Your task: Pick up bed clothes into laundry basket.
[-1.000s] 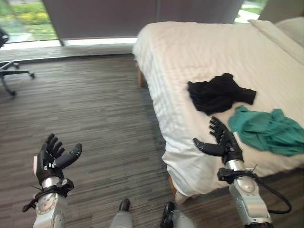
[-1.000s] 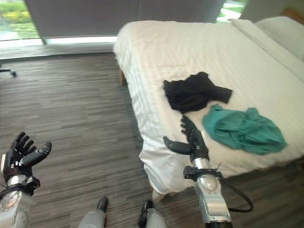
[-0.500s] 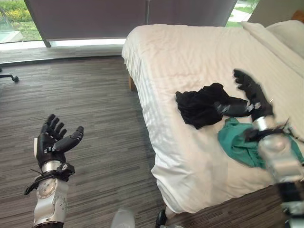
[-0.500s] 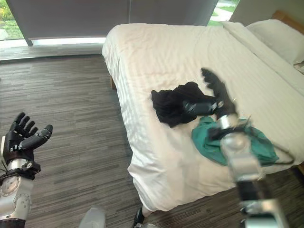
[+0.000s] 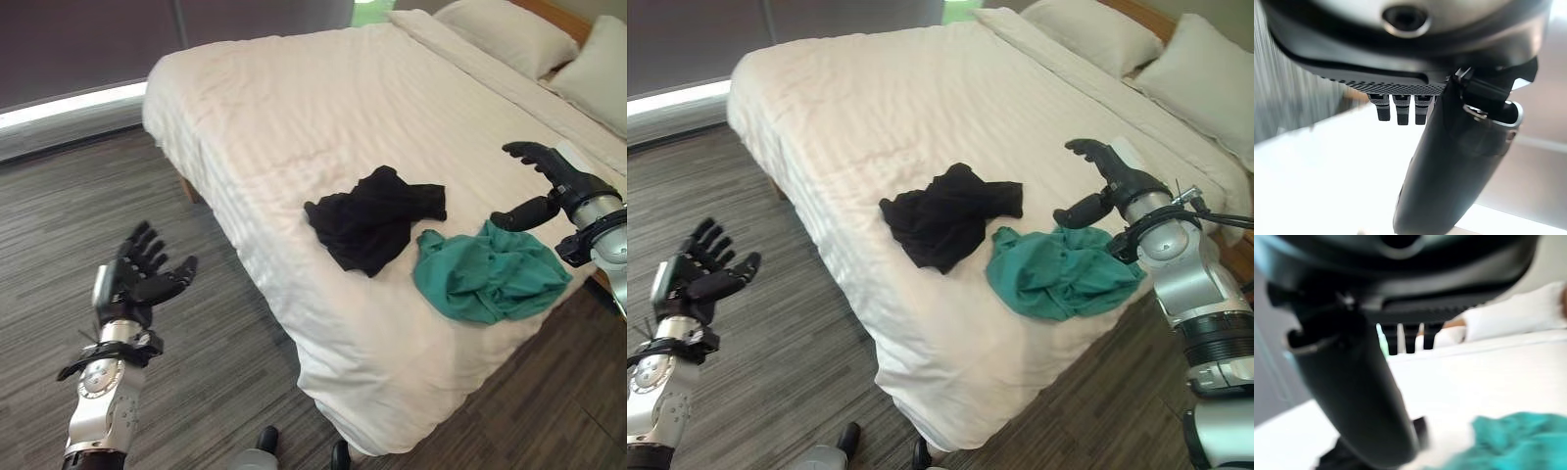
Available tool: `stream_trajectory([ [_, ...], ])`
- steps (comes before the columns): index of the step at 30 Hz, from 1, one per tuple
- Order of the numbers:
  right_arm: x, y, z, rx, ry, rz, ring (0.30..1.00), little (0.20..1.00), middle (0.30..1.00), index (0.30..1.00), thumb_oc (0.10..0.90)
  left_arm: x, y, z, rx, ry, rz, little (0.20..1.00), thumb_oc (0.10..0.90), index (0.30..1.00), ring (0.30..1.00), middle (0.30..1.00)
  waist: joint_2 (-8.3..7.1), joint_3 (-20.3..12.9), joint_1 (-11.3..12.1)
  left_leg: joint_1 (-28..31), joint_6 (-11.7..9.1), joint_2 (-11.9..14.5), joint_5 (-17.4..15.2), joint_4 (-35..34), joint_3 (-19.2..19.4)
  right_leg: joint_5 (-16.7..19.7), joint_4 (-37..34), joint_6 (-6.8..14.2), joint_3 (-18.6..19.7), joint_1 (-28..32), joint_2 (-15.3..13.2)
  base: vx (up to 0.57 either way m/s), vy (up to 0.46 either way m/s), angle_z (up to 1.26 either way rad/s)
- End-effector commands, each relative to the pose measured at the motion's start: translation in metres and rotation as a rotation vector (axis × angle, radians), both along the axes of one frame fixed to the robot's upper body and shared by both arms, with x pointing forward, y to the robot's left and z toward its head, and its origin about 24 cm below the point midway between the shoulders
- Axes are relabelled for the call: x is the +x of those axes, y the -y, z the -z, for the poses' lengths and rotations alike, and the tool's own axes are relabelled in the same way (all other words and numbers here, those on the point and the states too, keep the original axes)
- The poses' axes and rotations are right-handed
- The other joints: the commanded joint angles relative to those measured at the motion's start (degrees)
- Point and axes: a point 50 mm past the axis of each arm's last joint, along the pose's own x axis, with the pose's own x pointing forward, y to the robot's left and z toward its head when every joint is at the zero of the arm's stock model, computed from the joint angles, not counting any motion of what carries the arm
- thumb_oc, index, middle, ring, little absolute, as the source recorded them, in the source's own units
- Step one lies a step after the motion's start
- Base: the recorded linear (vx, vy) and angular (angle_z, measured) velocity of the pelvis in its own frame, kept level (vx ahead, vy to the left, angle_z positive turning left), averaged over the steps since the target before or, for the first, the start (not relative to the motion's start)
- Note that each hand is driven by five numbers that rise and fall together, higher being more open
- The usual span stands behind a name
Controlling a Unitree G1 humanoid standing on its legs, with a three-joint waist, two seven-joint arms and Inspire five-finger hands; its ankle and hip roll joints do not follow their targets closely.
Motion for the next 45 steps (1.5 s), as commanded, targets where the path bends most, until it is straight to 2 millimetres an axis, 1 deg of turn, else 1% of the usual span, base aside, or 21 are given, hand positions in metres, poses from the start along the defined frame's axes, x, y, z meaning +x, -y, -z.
stream_trajectory([
  [1,-0.005,0.013,-0.078,-0.215,0.15,0.078,0.9,0.9,0.9,0.9,0.8,0.003,0.043,-0.013,-0.02,0.091,0.262,0.9,0.8,0.9,0.9,0.9,0.6,-8.8,-1.2,-1.9,-0.5,1.5,0.0,-3.0,-1.4,-2.6,0.6,1.5,1.3,-3.6,3.4,-0.04,0.098,-0.48],
  [4,0.002,0.01,-0.081,-0.296,0.118,0.098,0.9,0.9,0.9,0.9,0.8,0.002,0.055,-0.003,-0.037,0.042,0.326,0.9,0.8,0.9,0.9,0.9,0.58,-8.6,-1.5,-2.0,-0.3,1.1,0.0,-3.0,-1.3,-2.4,0.7,1.7,1.8,-4.0,3.3,-0.01,0.07,-0.21],
  [5,0.008,0.012,-0.079,-0.348,0.111,0.133,0.9,0.9,0.9,0.9,0.8,-0.001,0.068,0.006,-0.049,0.003,0.385,0.9,0.8,0.9,0.9,0.9,0.45,-8.4,-1.4,-2.1,-0.1,0.8,-0.1,-3.0,-1.3,-2.3,0.7,1.8,1.8,-4.1,3.2,0.01,0.043,-0.16],
  [10,0.019,0.011,-0.065,-0.352,0.131,0.173,0.9,0.9,0.9,0.9,0.8,-0.008,0.079,0.023,-0.068,-0.07,0.431,0.9,0.8,0.9,0.9,0.9,0.82,-7.9,-0.2,-2.3,0.5,0.3,-0.4,-3.0,-1.8,-2.3,0.5,1.9,1.4,-4.2,2.8,0.02,0.028,-0.02],
  [14,0.023,0.015,-0.057,-0.339,0.119,0.211,0.9,0.9,0.9,0.9,0.8,-0.013,0.076,0.029,-0.075,-0.099,0.418,0.9,0.8,0.9,0.9,0.9,0.99,-7.5,0.8,-3.0,0.6,0.0,-0.3,-3.0,-2.4,-2.2,0.3,1.9,0.8,-4.7,2.6,0.0,0.002,0.03],
  [22,0.027,0.036,-0.036,-0.366,-0.084,0.383,0.9,0.9,0.9,0.9,0.8,-0.027,0.061,0.041,-0.048,-0.183,0.398,0.9,0.8,0.9,0.9,0.9,2.23,-4.7,3.7,-6.7,0.4,-0.9,1.3,-3.0,-4.9,-1.9,0.2,1.6,-1.3,-7.3,2.1,-0.02,-0.023,0.2],
  [24,0.025,0.04,-0.028,-0.29,-0.084,0.418,0.9,0.9,0.9,0.9,0.8,-0.029,0.06,0.041,-0.039,-0.19,0.4,0.9,0.8,0.9,0.9,0.9,3.12,-3.4,4.6,-8.3,0.3,-1.4,1.8,-2.8,-5.7,-1.8,0.2,1.6,-2.2,-8.6,1.9,-0.03,-0.037,0.29],
  [25,0.024,0.041,-0.028,-0.289,-0.084,0.418,0.9,0.9,0.9,0.9,0.8,-0.029,0.06,0.041,-0.038,-0.19,0.4,0.9,0.8,0.9,0.9,0.9,3.06,-3.4,4.6,-8.4,0.3,-1.4,1.8,-2.8,-5.8,-1.8,0.2,1.6,-2.2,-8.6,1.9,-0.05,-0.027,0.15],
  [27,0.02,0.048,-0.019,-0.207,-0.089,0.449,0.9,0.9,0.9,0.9,0.8,-0.028,0.056,0.038,-0.024,-0.18,0.381,0.9,0.8,0.9,0.9,0.9,3.7,-2.1,5.2,-10.3,0.2,-1.7,2.2,-2.5,-6.5,-1.7,0.4,1.4,-2.7,-10.3,1.7,-0.07,-0.048,0.27],
  [28,0.01,0.061,-0.008,-0.158,-0.126,0.506,0.9,0.9,0.9,0.9,0.8,-0.029,0.051,0.036,-0.032,-0.173,0.347,0.9,0.8,0.9,0.9,0.9,4.46,-0.7,6.1,-11.6,0.2,-2.1,2.6,-2.2,-7.3,-1.6,0.8,1.2,-3.0,-11.6,1.4,-0.07,-0.055,0.46],
  [30,0.005,0.068,-0.002,-0.074,-0.116,0.542,0.9,0.9,0.9,0.9,0.8,-0.03,0.047,0.034,-0.047,-0.16,0.302,0.9,0.8,0.9,0.9,0.9,5.75,1.6,6.9,-13.7,0.1,-2.4,3.1,-1.6,-8.0,-1.7,1.9,0.8,-3.1,-13.7,1.0,-0.1,-0.036,0.34],
  [32,-0.003,0.076,0.02,0.011,-0.149,0.58,0.9,0.9,0.9,0.9,0.8,-0.034,0.041,0.037,-0.058,-0.17,0.244,0.9,0.8,0.9,0.9,0.9,7.27,3.8,8.1,-16.0,0.1,-2.8,3.9,-1.2,-9.4,-2.2,3.6,0.2,-3.6,-16.2,0.8,-0.07,-0.047,0.08],
  [33,-0.004,0.076,0.021,0.012,-0.15,0.581,0.9,0.9,0.9,0.9,0.8,-0.034,0.041,0.037,-0.056,-0.171,0.244,0.9,0.8,0.9,0.9,0.9,7.21,3.7,8.1,-16.1,0.1,-2.8,3.9,-1.2,-9.5,-2.3,3.7,0.2,-3.7,-16.3,0.7,0.0,-0.063,0.14],
  [34,-0.006,0.077,0.035,0.074,-0.164,0.591,0.9,0.9,0.9,0.9,0.8,-0.035,0.037,0.037,-0.063,-0.169,0.207,0.9,0.8,0.9,0.9,0.9,7.88,4.7,8.5,-16.9,0.1,-2.9,4.2,-1.1,-10.2,-2.7,4.3,-0.1,-4.1,-16.9,0.8,0.0,-0.032,0.25],
  [38,-0.006,0.077,0.036,0.076,-0.165,0.591,0.9,0.9,0.9,0.9,0.8,-0.035,0.037,0.037,-0.062,-0.17,0.208,0.9,0.8,0.9,0.9,0.9,7.82,4.6,8.5,-16.9,0.1,-2.9,4.2,-1.1,-10.2,-2.7,4.3,-0.1,-4.1,-17.0,0.8,0.0,-0.011,0.12],
  [39,-0.006,0.075,0.042,0.096,-0.17,0.585,0.9,0.9,0.9,0.9,0.8,-0.036,0.034,0.036,-0.059,-0.164,0.189,0.9,0.8,0.9,0.9,0.9,8.14,5.1,8.6,-17.2,0.1,-2.9,4.3,-1.1,-10.5,-2.9,4.5,-0.3,-4.2,-17.1,0.8,0.05,-0.065,0.06],
  [40,-0.005,0.062,0.083,0.223,-0.213,0.539,0.9,0.9,0.9,0.9,0.8,-0.037,0.019,0.027,-0.058,-0.118,0.096,0.9,0.8,0.9,0.9,0.9,8.52,5.6,8.9,-17.7,0.2,-2.7,4.1,-0.6,-11.2,-3.5,4.5,-0.6,-4.3,-17.2,1.3,0.09,-0.095,0.03],
  [41,-0.006,0.051,0.109,0.327,-0.231,0.494,0.3,0.3,0.3,0.3,0.4,-0.038,0.01,0.021,-0.049,-0.094,0.052,0.9,0.8,0.9,0.9,0.9,8.29,5.4,8.7,-17.6,0.1,-2.5,3.8,-0.3,-11.5,-3.9,4.2,-0.7,-4.3,-16.8,1.6,0.1,-0.105,0.06],
  [42,-0.008,0.047,0.121,0.382,-0.239,0.478,0.3,0.3,0.3,0.3,0.4,-0.039,0.004,0.017,-0.036,-0.077,0.036,0.9,0.8,0.9,0.9,0.9,8.1,5.1,8.6,-17.5,0.1,-2.3,3.6,-0.2,-11.7,-4.2,3.9,-0.8,-4.4,-16.4,1.8,0.06,-0.051,0.06],
  [43,-0.009,0.047,0.122,0.384,-0.241,0.479,0.3,0.3,0.3,0.3,0.4,-0.039,0.004,0.017,-0.034,-0.079,0.036,0.9,0.8,0.9,0.9,0.9,8.02,5.0,8.7,-17.5,0.1,-2.3,3.6,-0.2,-11.7,-4.2,3.9,-0.8,-4.5,-16.3,1.8,0.04,-0.026,0.03],
  [45,-0.01,0.029,0.147,0.527,-0.203,0.432,0.3,0.3,0.3,0.3,0.4,-0.037,-0.004,0.007,-0.015,-0.034,-0.002,0.9,0.8,0.9,0.9,0.9,7.69,4.6,7.9,-17.0,0.0,-2.0,3.2,-0.2,-11.6,-4.6,3.5,-0.9,-4.2,-15.8,2.2,0.02,-0.011,-0.02],
])
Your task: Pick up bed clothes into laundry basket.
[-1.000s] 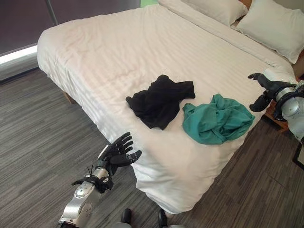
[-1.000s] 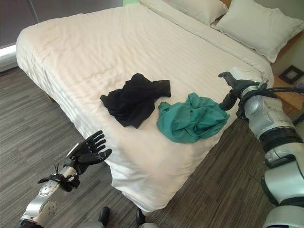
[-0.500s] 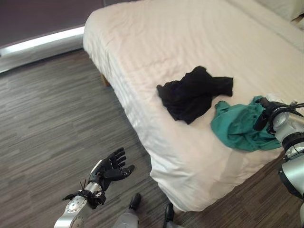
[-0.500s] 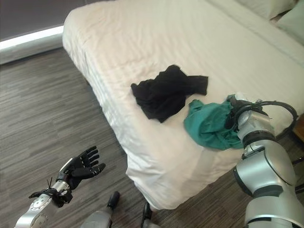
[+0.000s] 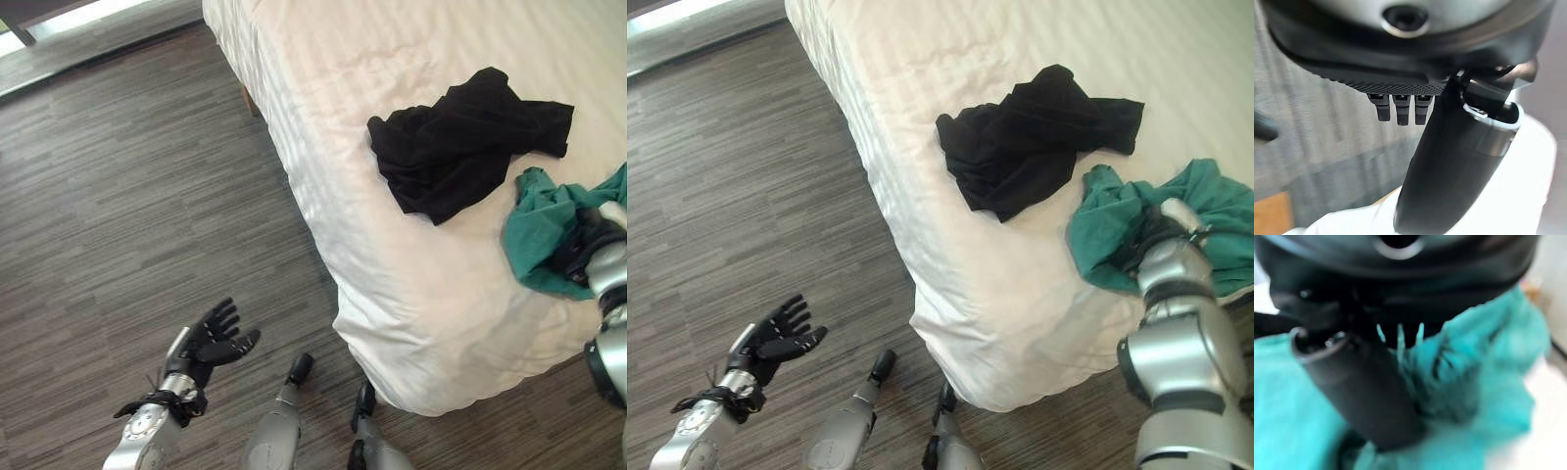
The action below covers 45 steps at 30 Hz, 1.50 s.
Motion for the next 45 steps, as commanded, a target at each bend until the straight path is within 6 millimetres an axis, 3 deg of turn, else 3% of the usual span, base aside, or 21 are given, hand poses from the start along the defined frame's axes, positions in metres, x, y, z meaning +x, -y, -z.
stream_trajectory([
  [1,0.0,-0.048,0.073,0.237,-0.071,-0.15,0.3,0.3,0.3,0.3,0.4,0.014,-0.011,-0.059,0.081,0.294,-0.029,0.9,0.8,0.9,0.9,0.9,2.15,-0.5,0.0,1.3,3.7,-2.7,-2.8,-0.1,-2.7,-3.5,3.5,1.6,3.6,-1.3,0.6,0.04,-0.032,-0.03],
  [3,-0.012,-0.076,0.1,0.326,-0.039,-0.252,0.3,0.3,0.3,0.3,0.4,0.019,-0.02,-0.071,0.131,0.336,-0.048,0.9,0.8,0.9,0.9,0.9,1.87,-1.2,-1.3,2.3,3.4,-2.1,-3.2,-0.1,-2.5,-4.4,3.5,1.3,4.1,-0.4,1.1,0.06,-0.041,-0.02],
  [5,-0.034,-0.085,0.12,0.397,-0.032,-0.279,0.3,0.3,0.3,0.3,0.4,0.027,-0.025,-0.087,0.198,0.386,-0.055,0.9,0.8,0.9,0.9,0.9,1.71,-2.2,-2.5,3.6,3.1,-1.5,-3.6,-0.4,-2.6,-5.5,3.6,1.0,4.0,0.8,1.3,0.09,-0.067,-0.1],
  [6,-0.052,-0.091,0.135,0.453,-0.03,-0.285,0.3,0.3,0.3,0.3,0.4,0.04,-0.027,-0.114,0.301,0.465,-0.04,0.9,0.8,0.9,0.9,0.9,1.6,-3.4,-3.8,4.8,2.6,-0.9,-3.8,-0.8,-2.8,-6.4,3.8,0.8,3.7,1.9,1.5,0.09,-0.073,-0.09],
  [7,-0.054,-0.091,0.136,0.456,-0.031,-0.281,0.3,0.3,0.3,0.3,0.4,0.041,-0.026,-0.114,0.304,0.464,-0.036,0.9,0.8,0.9,0.9,0.9,1.55,-3.4,-3.7,5.0,2.6,-0.9,-3.8,-0.9,-2.9,-6.5,3.8,0.8,3.6,2.1,1.5,0.08,-0.085,-0.04],
  [9,-0.075,-0.098,0.154,0.504,-0.063,-0.279,0.3,0.3,0.3,0.3,0.4,0.063,-0.026,-0.153,0.47,0.56,-0.036,0.9,0.8,0.9,0.9,0.9,1.35,-5.0,-5.7,6.4,1.7,0.0,-4.3,-0.7,-2.8,-7.6,4.3,0.4,3.6,3.8,2.0,0.07,-0.09,-0.02],
  [10,-0.076,-0.098,0.154,0.506,-0.062,-0.276,0.3,0.3,0.3,0.3,0.4,0.064,-0.025,-0.153,0.472,0.561,-0.034,0.9,0.8,0.9,0.9,0.9,1.29,-4.9,-5.5,6.5,1.7,0.0,-4.4,-0.7,-2.8,-7.6,4.3,0.4,3.5,3.9,2.0,0.06,-0.092,0.04],
  [12,-0.083,-0.107,0.163,0.53,-0.087,-0.29,0.3,0.3,0.3,0.3,0.4,0.078,-0.02,-0.176,0.518,0.628,-0.047,0.9,0.8,0.9,0.9,0.9,0.68,-5.4,-6.5,6.8,1.1,0.4,-5.1,1.2,-2.3,-7.9,4.2,0.1,3.7,5.3,2.3,0.03,-0.09,0.03],
  [16,-0.078,-0.124,0.164,0.576,-0.074,-0.329,0.3,0.3,0.3,0.3,0.4,0.107,0.002,-0.221,0.616,0.74,0.012,0.9,0.8,0.9,0.9,0.9,-1.15,-4.4,-7.5,3.6,0.0,0.1,-5.6,12.2,-2.1,-7.6,3.8,0.0,4.4,7.8,2.3,-0.02,-0.088,-0.05],
  [18,-0.072,-0.126,0.162,0.57,-0.073,-0.338,0.3,0.3,0.3,0.3,0.4,0.122,0.017,-0.243,0.656,0.783,0.046,0.9,0.8,0.9,0.9,0.9,-1.38,-4.8,-8.3,2.2,0.2,0.0,-5.5,11.2,-3.1,-7.3,3.0,0.4,5.4,8.5,1.7,0.01,0.067,-0.23],
  [19,-0.071,-0.127,0.161,0.556,-0.082,-0.347,0.3,0.3,0.3,0.3,0.4,0.134,0.025,-0.254,0.63,0.798,0.033,0.9,0.8,0.9,0.9,0.9,-0.78,-5.9,-9.4,1.3,0.2,0.3,-4.0,7.9,-1.9,-6.8,2.3,0.8,5.7,9.3,1.9,0.04,0.093,-0.32],
  [20,-0.071,-0.126,0.161,0.558,-0.079,-0.344,0.3,0.3,0.3,0.3,0.4,0.135,0.026,-0.255,0.631,0.801,0.036,0.9,0.8,0.9,0.9,0.9,-0.93,-5.8,-9.1,1.5,0.2,0.4,-3.7,7.5,-1.8,-6.7,2.2,0.8,5.8,9.3,1.8,0.08,0.114,-0.21],
  [23,-0.067,-0.126,0.155,0.533,-0.067,-0.357,0.3,0.3,0.3,0.3,0.4,0.155,0.034,-0.261,0.629,0.752,0.059,0.9,0.8,0.9,0.9,0.9,0.6,-6.8,-9.9,2.6,0.5,0.1,-2.0,1.9,1.1,-7.0,2.7,1.6,7.6,10.2,2.9,0.04,0.138,-0.22],
  [25,-0.07,-0.128,0.161,0.531,-0.096,-0.356,0.3,0.3,0.3,0.3,0.4,0.173,0.04,-0.252,0.575,0.67,0.073,0.9,0.8,0.9,0.9,0.9,0.87,-8.6,-11.8,5.8,1.2,0.5,-1.4,-0.8,2.0,-6.8,2.0,1.8,8.4,10.6,3.2,0.09,0.181,-0.59],
  [27,-0.075,-0.127,0.164,0.535,-0.116,-0.353,0.3,0.3,0.3,0.3,0.4,0.182,0.03,-0.255,0.635,0.591,0.07,0.9,0.8,0.9,0.9,0.9,0.61,-9.9,-12.8,7.3,1.6,0.7,-1.7,-2.1,2.7,-6.6,1.2,2.2,8.9,10.9,3.2,0.09,0.138,-0.43],
  [30,-0.082,-0.13,0.168,0.546,-0.132,-0.367,0.3,0.3,0.3,0.3,0.4,0.188,0.015,-0.275,0.724,0.544,0.028,0.9,0.8,0.9,0.9,0.9,-0.3,-11.2,-13.9,8.3,2.0,0.9,-2.3,-2.8,4.3,-6.4,0.6,3.1,9.8,11.1,2.8,0.06,0.133,-0.28],
  [38,-0.094,-0.145,0.18,0.572,-0.173,-0.417,0.3,0.3,0.3,0.3,0.4,0.188,-0.024,-0.291,0.834,0.416,-0.104,0.9,0.8,0.9,0.9,0.9,-3.75,-12.5,-15.8,9.2,3.0,1.4,-4.1,-2.8,7.5,-5.1,0.3,4.7,13.5,9.7,2.8,0.04,0.091,-0.21],
  [45,-0.099,-0.159,0.185,0.595,-0.192,-0.464,0.3,0.3,0.3,0.3,0.4,0.188,-0.024,-0.312,0.853,0.437,-0.135,0.9,0.8,0.9,0.9,0.9,-5.2,-13.1,-17.0,9.5,3.7,1.6,-5.1,-2.8,8.7,-4.4,0.2,5.5,15.3,8.6,3.0,0.03,0.057,-0.17],
])
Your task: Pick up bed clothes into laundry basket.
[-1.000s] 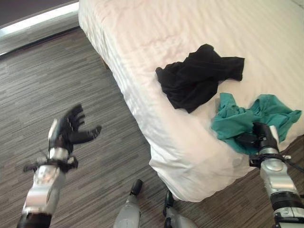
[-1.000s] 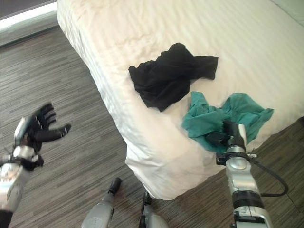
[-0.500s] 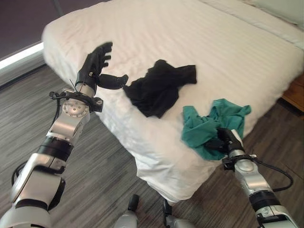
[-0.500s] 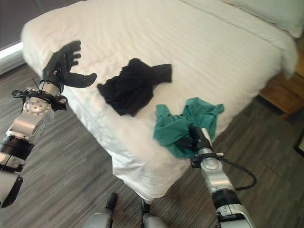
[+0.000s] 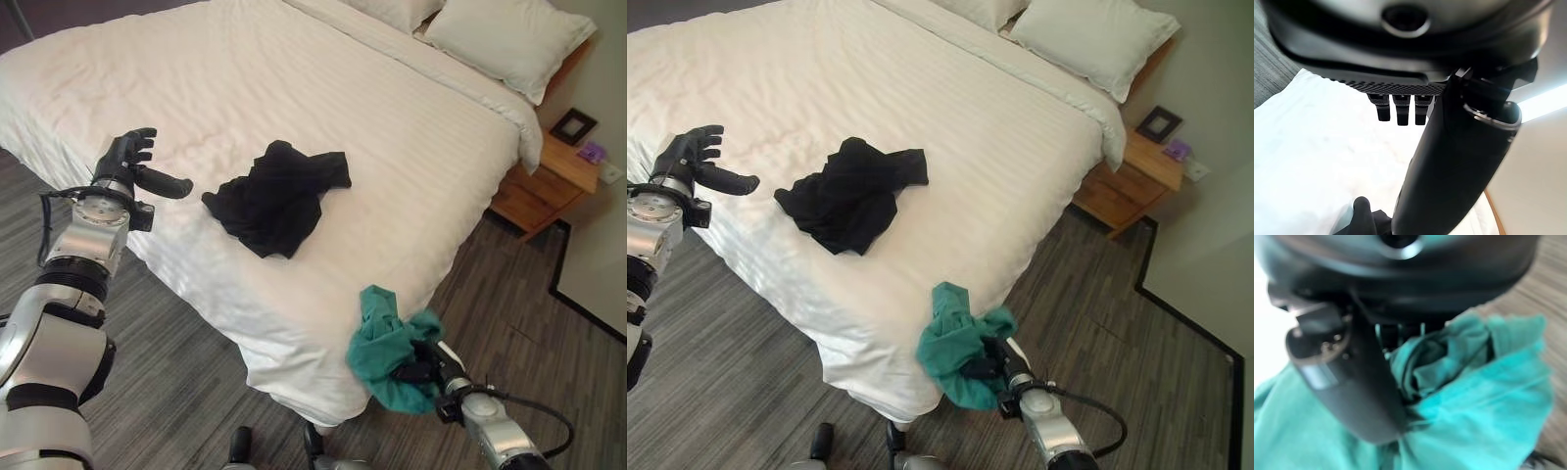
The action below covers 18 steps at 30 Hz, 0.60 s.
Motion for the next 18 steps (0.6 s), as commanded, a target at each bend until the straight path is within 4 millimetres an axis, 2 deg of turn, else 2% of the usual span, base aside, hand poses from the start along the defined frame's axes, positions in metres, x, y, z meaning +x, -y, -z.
stream_trajectory([
  [1,0.015,0.009,-0.024,-0.045,0.126,-0.048,0.3,0.3,0.3,0.3,0.4,0.005,0.025,-0.105,0.097,0.296,0.067,0.9,0.8,0.9,0.9,0.9,4.68,-2.9,-1.4,0.2,2.2,0.5,0.0,-5.2,-1.0,-5.3,0.2,4.9,0.1,3.6,0.8,0.03,0.04,-0.05],
  [7,0.013,0.007,-0.024,-0.045,0.128,-0.071,0.3,0.3,0.3,0.3,0.4,0.01,0.045,-0.119,0.117,0.34,0.113,0.9,0.8,0.9,0.9,0.9,5.29,-2.5,-1.9,0.2,2.5,0.1,-0.4,-5.2,-1.0,-5.4,0.2,5.0,0.2,3.3,0.5,0.02,0.031,-0.05],
  [11,0.016,0.007,-0.025,-0.059,0.127,-0.091,0.3,0.3,0.3,0.3,0.4,0.011,0.057,-0.126,0.132,0.371,0.139,0.9,0.8,0.9,0.9,0.9,6.27,-1.4,-2.3,0.3,2.8,-0.3,-0.7,-5.2,-0.3,-5.1,0.4,5.3,0.4,2.8,0.2,0.01,0.037,-0.08],
  [15,0.019,0.01,-0.026,-0.078,0.121,-0.104,0.3,0.3,0.3,0.3,0.4,0.008,0.053,-0.133,0.183,0.37,0.126,0.9,0.8,0.9,0.9,0.9,6.51,0.1,-3.1,-0.1,2.9,0.0,-0.7,-5.2,1.5,-4.2,0.7,5.6,1.7,1.1,0.5,-0.04,0.029,-0.28],
  [18,0.018,0.02,-0.027,-0.111,0.11,-0.095,0.3,0.3,0.3,0.3,0.4,0.001,0.041,-0.142,0.249,0.369,0.09,0.9,0.8,0.9,0.9,0.9,5.9,2.2,-4.6,-1.3,3.1,0.6,-0.6,-5.0,3.5,-3.0,0.7,6.0,3.7,-1.3,1.2,-0.05,0.023,-0.42],
])
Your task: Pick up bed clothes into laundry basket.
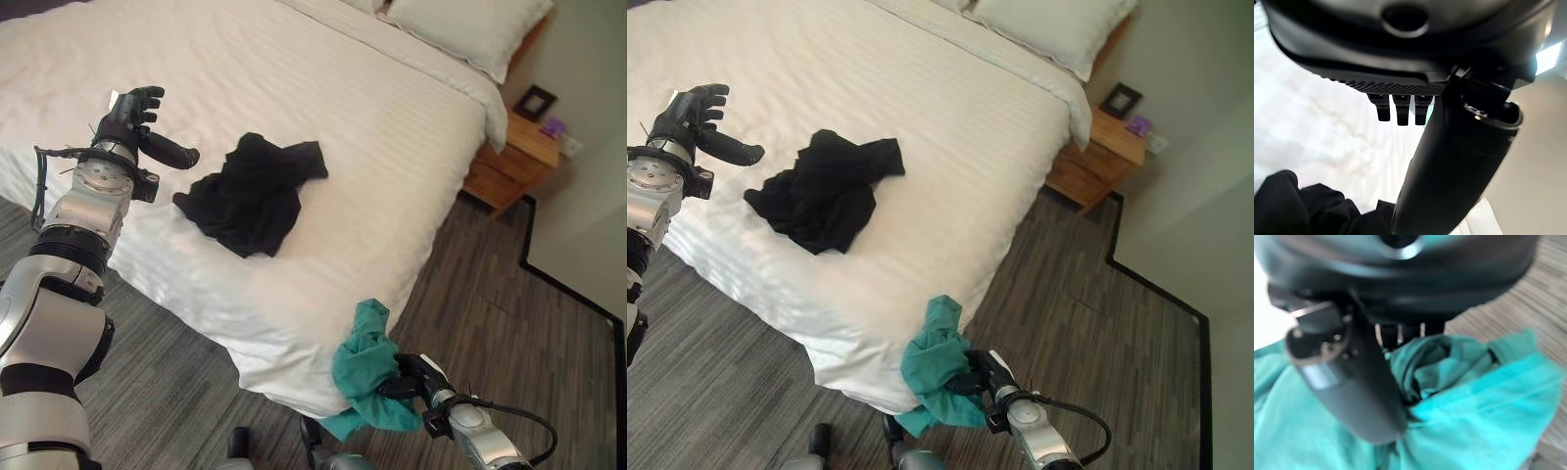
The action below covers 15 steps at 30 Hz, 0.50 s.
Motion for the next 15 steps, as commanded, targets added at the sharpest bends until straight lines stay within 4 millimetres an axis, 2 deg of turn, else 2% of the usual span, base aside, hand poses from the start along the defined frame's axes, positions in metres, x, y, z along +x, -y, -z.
stream_trajectory([
  [1,0.016,0.041,-0.03,-0.124,0.12,0.001,0.3,0.3,0.3,0.3,0.4,-0.012,0.013,-0.107,0.126,0.317,0.032,0.9,0.8,0.9,0.9,0.9,4.41,2.4,-1.7,3.9,1.2,1.1,4.4,-13.2,-1.1,-8.1,0.6,3.1,1.1,2.1,1.7,-0.08,0.028,-0.5],
  [7,0.003,0.066,-0.023,-0.176,0.074,0.072,0.3,0.3,0.3,0.3,0.4,-0.024,0.002,-0.135,0.181,0.365,-0.029,0.9,0.8,0.9,0.9,0.9,0.75,5.9,-3.9,-1.0,1.5,2.1,2.6,-7.7,0.6,-6.4,0.9,3.6,3.8,-1.4,2.4,-0.06,0.005,-0.33],
  [8,0.004,0.066,-0.023,-0.174,0.076,0.072,0.3,0.3,0.3,0.3,0.4,-0.025,0.002,-0.136,0.182,0.367,-0.029,0.9,0.8,0.9,0.9,0.9,0.61,5.8,-3.9,-1.5,1.4,2.1,2.9,-7.7,0.6,-6.1,0.8,3.6,3.9,-1.8,2.4,-0.05,0.008,-0.11],
  [10,-0.007,0.077,-0.014,-0.19,0.024,0.113,0.3,0.3,0.3,0.3,0.4,-0.031,-0.002,-0.15,0.267,0.367,-0.074,0.9,0.8,0.9,0.9,0.9,-0.82,7.1,-4.9,-4.4,1.4,2.4,1.8,-4.4,0.4,-5.6,1.1,3.7,4.2,-3.2,2.6,-0.1,-0.032,-0.12],
  [11,-0.017,0.091,-0.008,-0.217,-0.018,0.158,0.3,0.3,0.3,0.3,0.4,-0.037,0.0,-0.168,0.446,0.365,-0.148,0.9,0.8,0.9,0.9,0.9,-1.93,8.1,-5.6,-8.6,1.1,2.2,1.5,-1.2,-0.5,-4.9,1.7,3.5,3.8,-5.5,2.6,-0.14,-0.078,-0.09],
  [12,-0.027,0.098,-0.002,-0.226,-0.053,0.189,0.3,0.3,0.3,0.3,0.4,-0.042,-0.005,-0.177,0.489,0.368,-0.189,0.9,0.8,0.9,0.9,0.9,-2.52,8.3,-6.0,-10.5,1.1,2.2,1.3,-0.3,-1.0,-4.8,1.8,3.4,3.5,-6.4,2.5,-0.16,-0.094,0.02],
  [13,-0.039,0.103,0.006,-0.232,-0.096,0.23,0.3,0.3,0.3,0.3,0.4,-0.045,-0.009,-0.18,0.529,0.355,-0.232,0.9,0.8,0.9,0.9,0.9,-3.07,8.7,-6.5,-12.5,1.0,2.0,1.3,0.6,-1.7,-4.6,1.9,3.2,3.3,-7.4,2.5,-0.07,-0.045,0.0],
  [14,-0.039,0.103,0.007,-0.23,-0.095,0.23,0.3,0.3,0.3,0.3,0.4,-0.045,-0.008,-0.181,0.531,0.356,-0.232,0.9,0.8,0.9,0.9,0.9,-3.09,8.6,-6.5,-12.8,1.0,2.0,1.3,0.8,-1.8,-4.7,1.9,3.2,3.2,-7.6,2.5,-0.08,-0.042,0.02],
  [15,-0.047,0.107,0.012,-0.24,-0.128,0.251,0.3,0.3,0.3,0.3,0.4,-0.044,-0.006,-0.182,0.553,0.351,-0.24,0.9,0.8,0.9,0.9,0.9,-3.43,9.2,-6.8,-14.2,1.0,1.9,1.4,1.2,-2.3,-4.7,1.9,3.1,2.7,-8.4,2.3,-0.09,-0.047,0.19],
])
